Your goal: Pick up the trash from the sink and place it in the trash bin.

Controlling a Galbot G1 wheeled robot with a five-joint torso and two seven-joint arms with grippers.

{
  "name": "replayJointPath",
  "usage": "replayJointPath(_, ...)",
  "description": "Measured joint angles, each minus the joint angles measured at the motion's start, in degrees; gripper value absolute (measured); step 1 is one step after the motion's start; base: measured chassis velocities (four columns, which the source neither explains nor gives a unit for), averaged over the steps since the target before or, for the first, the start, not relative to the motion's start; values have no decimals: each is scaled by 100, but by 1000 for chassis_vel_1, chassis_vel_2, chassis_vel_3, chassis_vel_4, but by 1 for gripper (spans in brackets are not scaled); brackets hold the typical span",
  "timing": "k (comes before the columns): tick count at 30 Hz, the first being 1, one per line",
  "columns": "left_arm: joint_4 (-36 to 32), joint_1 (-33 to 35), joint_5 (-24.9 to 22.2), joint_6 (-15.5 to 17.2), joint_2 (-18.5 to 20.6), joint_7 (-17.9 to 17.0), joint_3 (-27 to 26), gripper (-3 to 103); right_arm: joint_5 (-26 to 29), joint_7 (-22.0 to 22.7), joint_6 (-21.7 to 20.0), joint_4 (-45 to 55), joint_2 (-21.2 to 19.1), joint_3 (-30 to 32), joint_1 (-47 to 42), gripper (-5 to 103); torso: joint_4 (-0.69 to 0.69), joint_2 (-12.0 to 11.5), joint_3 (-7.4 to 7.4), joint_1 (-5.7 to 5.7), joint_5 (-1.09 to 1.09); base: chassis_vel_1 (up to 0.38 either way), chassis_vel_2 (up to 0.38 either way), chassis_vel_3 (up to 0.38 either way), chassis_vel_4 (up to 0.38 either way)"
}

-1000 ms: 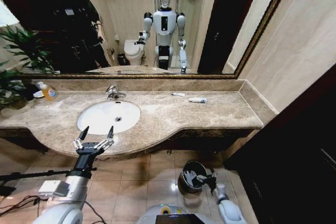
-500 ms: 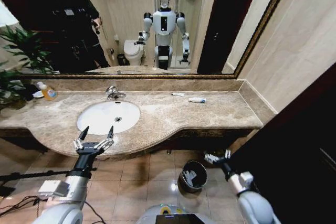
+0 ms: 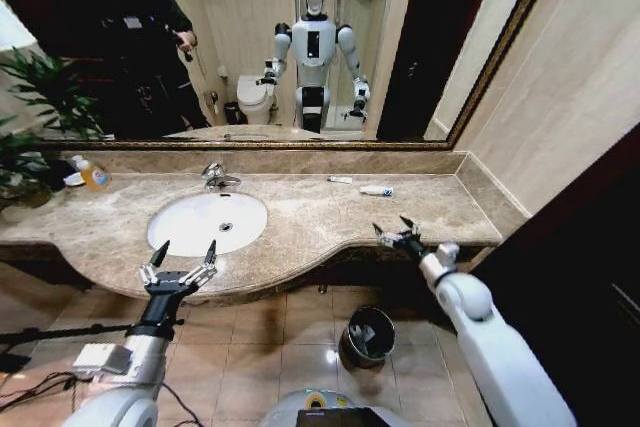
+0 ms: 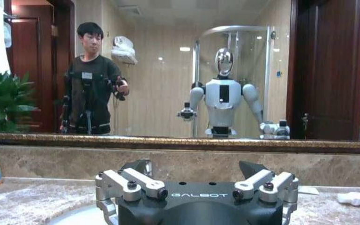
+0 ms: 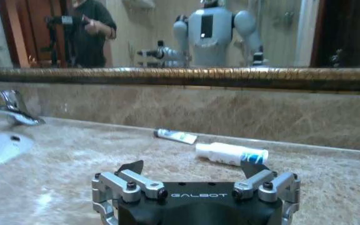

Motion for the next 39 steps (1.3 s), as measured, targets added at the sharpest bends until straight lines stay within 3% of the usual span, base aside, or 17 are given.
replayJointPath(9, 0, 0, 0, 0, 0, 0, 0, 100, -8, -663, 129, -1433, -277, -793, 1446, 100, 0, 0, -1, -1, -2, 0, 0, 0, 0)
replayJointPath(16, 0, 0, 0, 0, 0, 0, 0, 100, -217, -998, 159, -2212, -169, -1215, 2313, 100, 0, 0, -1, 0, -2, 0, 0, 0, 0)
replayJointPath(25, 0, 0, 0, 0, 0, 0, 0, 100, -905, -1500, 220, -3576, -23, -2027, 3635, 100, 0, 0, -1, 0, -3, 0, 0, 0, 0)
replayJointPath(31, 0, 0, 0, 0, 0, 0, 0, 100, -1082, -1619, 262, -4036, -23, -2287, 4109, 100, -1, 1, -1, -1, -1, 0, 0, 0, 0)
replayJointPath(39, 0, 0, 0, 0, 0, 0, 0, 100, -1467, -2347, 166, -4548, -162, -2542, 4623, 100, -2, 1, -1, -1, -1, 0, 0, 0, 0)
